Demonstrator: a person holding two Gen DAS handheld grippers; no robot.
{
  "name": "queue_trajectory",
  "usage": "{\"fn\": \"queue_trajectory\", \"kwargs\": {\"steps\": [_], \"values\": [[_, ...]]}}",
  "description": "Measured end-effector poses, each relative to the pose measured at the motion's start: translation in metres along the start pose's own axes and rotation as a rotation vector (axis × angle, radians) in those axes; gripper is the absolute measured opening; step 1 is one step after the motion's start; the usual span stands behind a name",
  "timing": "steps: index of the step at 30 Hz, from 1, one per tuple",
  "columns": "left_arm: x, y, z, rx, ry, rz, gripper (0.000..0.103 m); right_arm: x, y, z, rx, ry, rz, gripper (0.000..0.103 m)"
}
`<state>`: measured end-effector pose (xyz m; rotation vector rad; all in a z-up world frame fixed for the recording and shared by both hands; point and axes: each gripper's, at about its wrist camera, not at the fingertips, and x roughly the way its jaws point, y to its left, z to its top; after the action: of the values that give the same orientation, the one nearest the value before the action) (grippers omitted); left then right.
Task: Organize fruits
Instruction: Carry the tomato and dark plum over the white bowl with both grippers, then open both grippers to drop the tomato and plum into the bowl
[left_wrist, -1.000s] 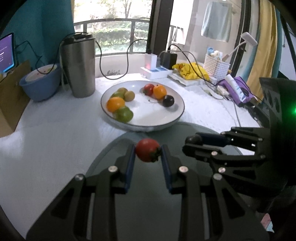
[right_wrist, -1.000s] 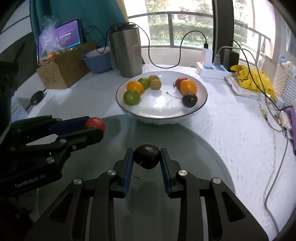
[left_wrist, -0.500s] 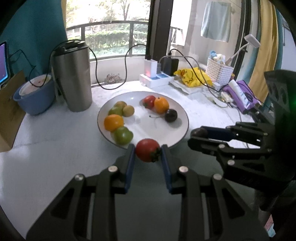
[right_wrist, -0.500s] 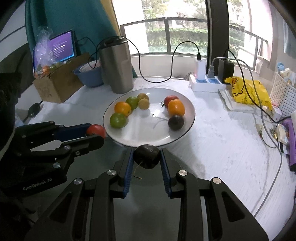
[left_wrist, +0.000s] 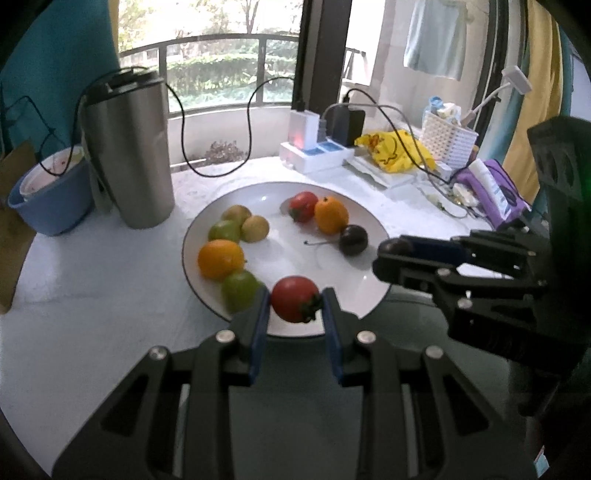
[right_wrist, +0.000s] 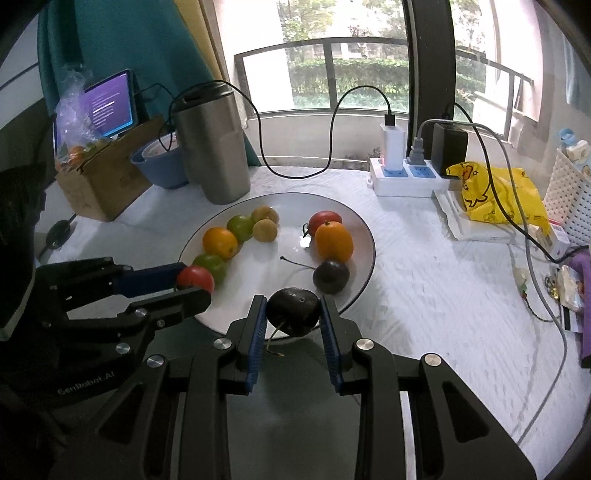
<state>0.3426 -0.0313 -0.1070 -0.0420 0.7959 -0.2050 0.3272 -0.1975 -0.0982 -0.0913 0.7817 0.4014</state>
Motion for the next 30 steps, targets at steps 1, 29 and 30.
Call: {"fn": "queue_trajectory", "kwargs": {"steps": [1,29,30], "values": [[0.002,0.002,-0.001,-0.008,0.005,-0.003,0.029,0.002,-0.001,0.001,0.0,0.001,0.002,0.031],[0.011,0.005,0.001,-0.012,0.029,0.02,0.03,0.028,0.002,0.006,-0.083,0.019,-0.084,0.031],[0.011,0.005,0.001,-0.014,0.029,0.021,0.03,0.028,0.002,0.006,-0.081,0.019,-0.085,0.031]]}}
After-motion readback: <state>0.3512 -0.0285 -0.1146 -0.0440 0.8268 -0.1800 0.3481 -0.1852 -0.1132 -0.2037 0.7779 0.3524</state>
